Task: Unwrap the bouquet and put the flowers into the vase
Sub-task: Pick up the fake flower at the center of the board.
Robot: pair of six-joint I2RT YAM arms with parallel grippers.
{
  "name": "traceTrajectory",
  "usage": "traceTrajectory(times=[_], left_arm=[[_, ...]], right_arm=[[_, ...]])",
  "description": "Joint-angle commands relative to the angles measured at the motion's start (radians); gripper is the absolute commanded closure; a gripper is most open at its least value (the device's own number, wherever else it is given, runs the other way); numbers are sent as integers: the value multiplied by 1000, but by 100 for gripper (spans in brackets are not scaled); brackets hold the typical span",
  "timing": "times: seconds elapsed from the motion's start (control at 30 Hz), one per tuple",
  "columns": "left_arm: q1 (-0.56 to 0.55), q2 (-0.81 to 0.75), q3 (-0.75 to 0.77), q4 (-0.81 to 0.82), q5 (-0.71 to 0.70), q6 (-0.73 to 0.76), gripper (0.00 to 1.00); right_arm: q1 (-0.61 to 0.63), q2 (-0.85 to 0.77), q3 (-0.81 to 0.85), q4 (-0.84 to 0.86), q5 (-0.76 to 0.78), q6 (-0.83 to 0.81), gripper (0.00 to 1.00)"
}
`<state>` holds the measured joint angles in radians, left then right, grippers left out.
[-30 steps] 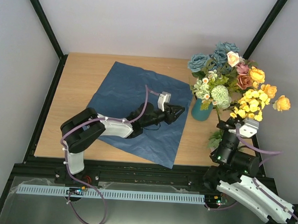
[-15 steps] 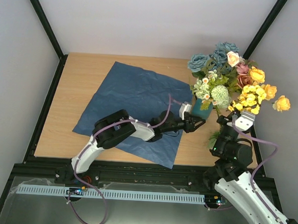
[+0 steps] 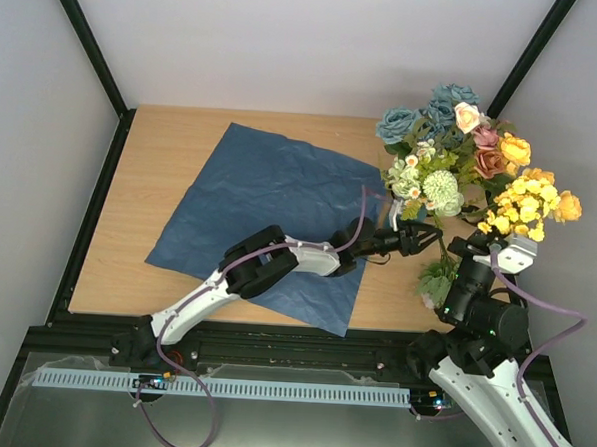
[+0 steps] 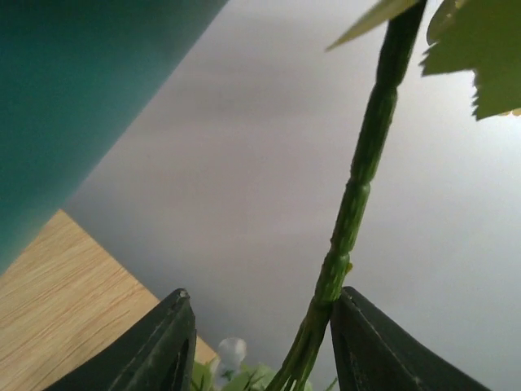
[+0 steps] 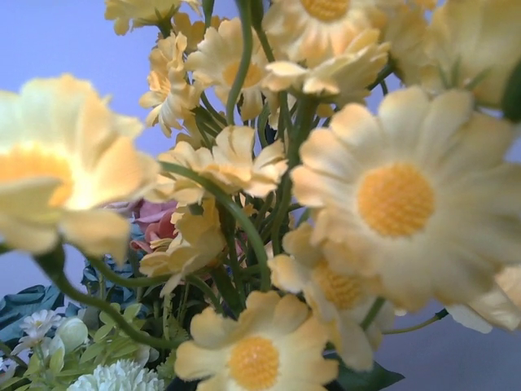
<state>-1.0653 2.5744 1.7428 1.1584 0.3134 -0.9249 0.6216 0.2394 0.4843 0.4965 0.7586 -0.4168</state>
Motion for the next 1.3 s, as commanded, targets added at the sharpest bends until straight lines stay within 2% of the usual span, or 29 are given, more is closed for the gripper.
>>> traceTrajectory(times=[0.0,0.17,0.2,0.3,0.4,0.7,0.87,1.0,1.07,1.17,1.27], left_arm=[[-22,57,123,24,28,-37,57],[-25,66,135,50,33,-38,60],[-26,65,135,53,36,-36,64],[-27,49,124,44,43,-25,83],[-27,-3,40,86,38,-20,97],[-29,-217,-402,395,-111,-52,98],[-21,-369,-628,458,-203,-21,98],[12,-511,-813,442,-283,-10,98],[28,-575,-884,409,-316,0,98],[50,-660,-955,315,-342,9,98],[75,-715,-1001,248,-344,7,98]], right_arm=[[-5,-11,38,-34,-42,26,99],[-3,-17,34,-46,-53,19,99],[-3,-22,32,-45,-55,21,99],[-3,-29,26,-44,-57,23,99],[-3,-33,31,-51,-56,29,99],[-3,-44,38,-81,-74,83,99],[-4,-56,38,-124,-74,132,99],[-4,-19,18,-117,-42,123,99],[-3,19,-16,-60,-3,86,99],[-5,52,-143,194,43,-2,99],[-24,99,-190,356,17,25,99]])
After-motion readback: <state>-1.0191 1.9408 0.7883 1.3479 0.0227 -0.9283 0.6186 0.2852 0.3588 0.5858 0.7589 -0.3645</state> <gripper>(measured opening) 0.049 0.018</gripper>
